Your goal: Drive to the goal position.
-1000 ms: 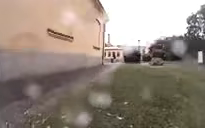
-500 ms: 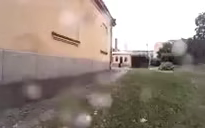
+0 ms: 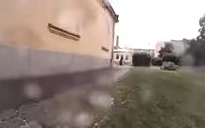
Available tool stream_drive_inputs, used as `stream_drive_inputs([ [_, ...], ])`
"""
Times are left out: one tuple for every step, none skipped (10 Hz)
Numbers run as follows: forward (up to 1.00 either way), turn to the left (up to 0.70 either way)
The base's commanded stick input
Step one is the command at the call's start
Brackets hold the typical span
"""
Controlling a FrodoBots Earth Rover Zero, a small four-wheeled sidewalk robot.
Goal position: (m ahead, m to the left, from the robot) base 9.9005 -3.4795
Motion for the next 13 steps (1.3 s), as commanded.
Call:
stream_drive_inputs([
  [0.85, 0.00],
  [0.85, 0.00],
  [0.85, 0.00],
  [0.85, 0.00],
  [0.85, 0.00],
  [0.85, 0.00],
  [0.85, 0.00],
  [0.85, 0.00],
  [0.85, 0.00],
  [0.85, 0.00],
  [0.85, 0.00],
  [0.85, 0.00],
  [0.85, 0.00],
])
